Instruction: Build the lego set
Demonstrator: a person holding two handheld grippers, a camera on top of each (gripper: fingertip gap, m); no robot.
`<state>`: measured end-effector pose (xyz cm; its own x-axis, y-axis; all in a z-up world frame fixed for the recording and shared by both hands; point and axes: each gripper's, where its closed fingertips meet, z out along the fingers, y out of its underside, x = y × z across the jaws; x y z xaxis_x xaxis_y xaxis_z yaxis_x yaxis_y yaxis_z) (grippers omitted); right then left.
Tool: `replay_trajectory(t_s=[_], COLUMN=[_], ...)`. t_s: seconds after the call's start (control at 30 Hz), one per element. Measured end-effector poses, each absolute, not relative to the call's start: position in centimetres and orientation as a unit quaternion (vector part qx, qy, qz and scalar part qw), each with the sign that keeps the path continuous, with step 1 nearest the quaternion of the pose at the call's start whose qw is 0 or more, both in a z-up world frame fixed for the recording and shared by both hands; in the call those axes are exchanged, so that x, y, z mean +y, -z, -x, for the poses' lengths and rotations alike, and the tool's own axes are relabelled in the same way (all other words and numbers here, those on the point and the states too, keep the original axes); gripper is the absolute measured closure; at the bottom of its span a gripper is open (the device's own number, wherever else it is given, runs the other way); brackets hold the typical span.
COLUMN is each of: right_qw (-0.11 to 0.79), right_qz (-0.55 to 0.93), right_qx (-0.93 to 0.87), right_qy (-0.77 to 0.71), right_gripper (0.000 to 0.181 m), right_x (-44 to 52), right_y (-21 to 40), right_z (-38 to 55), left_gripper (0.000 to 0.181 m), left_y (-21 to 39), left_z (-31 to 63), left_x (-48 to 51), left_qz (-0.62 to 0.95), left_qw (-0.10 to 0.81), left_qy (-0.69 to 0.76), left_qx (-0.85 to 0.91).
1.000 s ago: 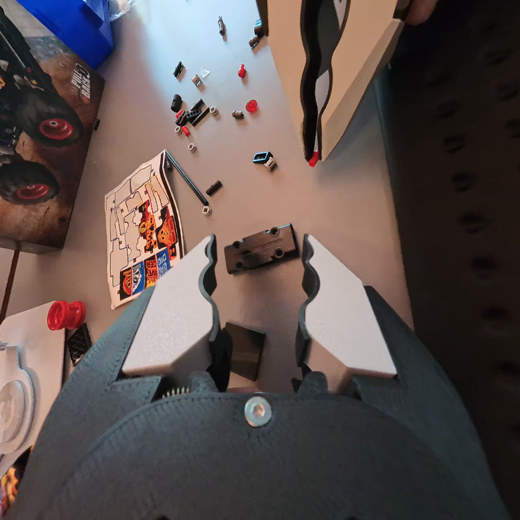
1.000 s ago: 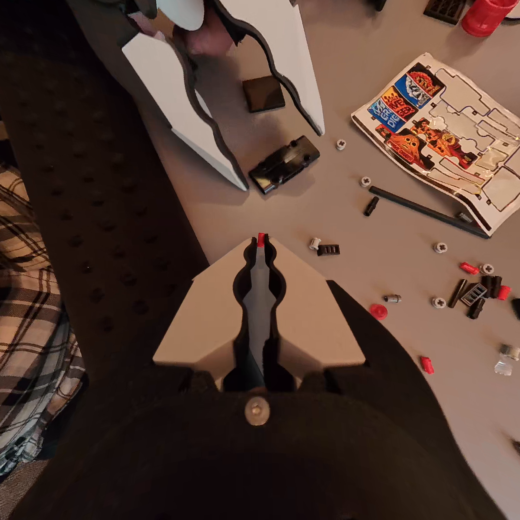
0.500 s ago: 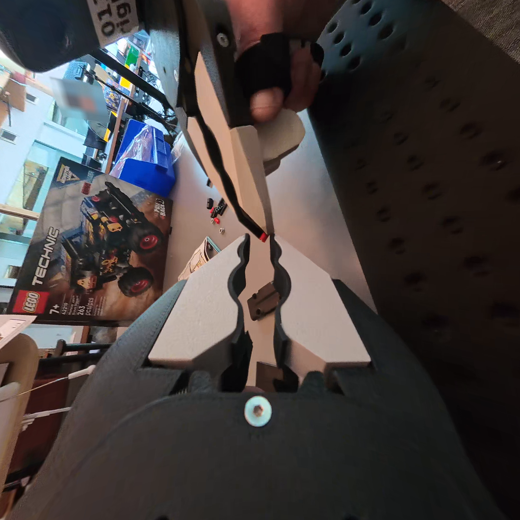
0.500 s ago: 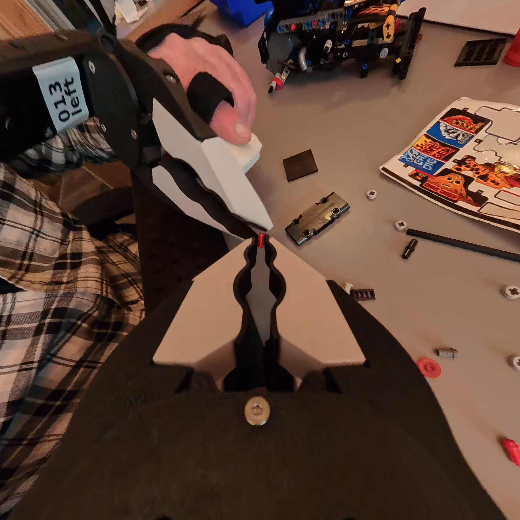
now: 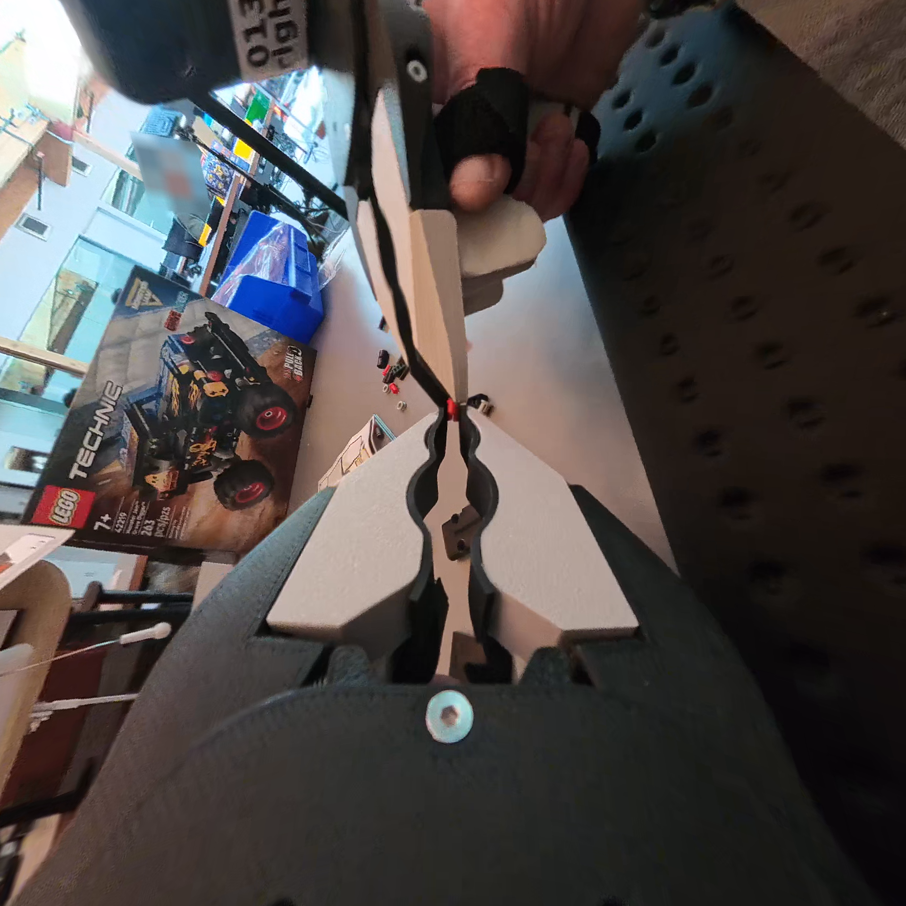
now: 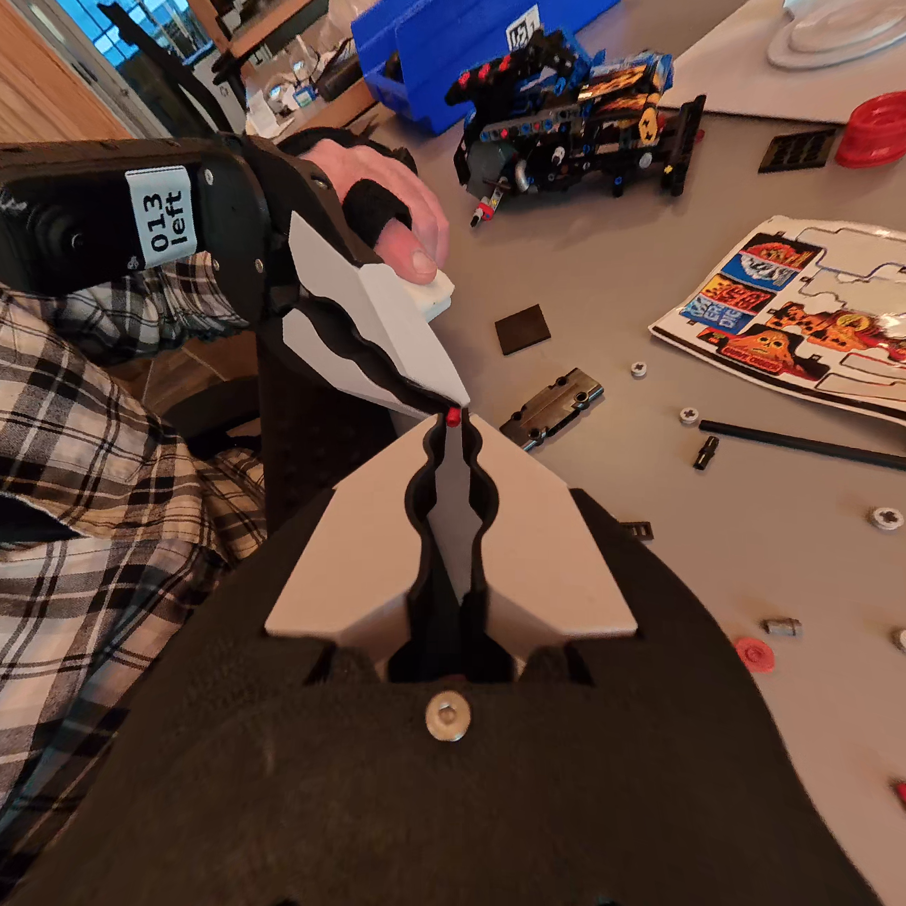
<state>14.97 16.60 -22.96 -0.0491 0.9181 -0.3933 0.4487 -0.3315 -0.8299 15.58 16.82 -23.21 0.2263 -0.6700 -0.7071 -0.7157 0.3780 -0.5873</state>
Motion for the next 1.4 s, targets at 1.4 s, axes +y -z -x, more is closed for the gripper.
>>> replay_trajectory(t_s=[1.4], right_qw=[0.294], right_qz=[0.659], right_qx=[-0.564], right_qy=[-0.401], right_gripper=[0.179], right_x=[17.7], right_y=[25.0], right_z=[-15.3], left_gripper=[0.144], left_y=[29.7], left_z=[-12.5], left_x=[18.7], left_qz=[0.632], left_qw=[0.178], left_qy=[0.104], left_qx=[0.747])
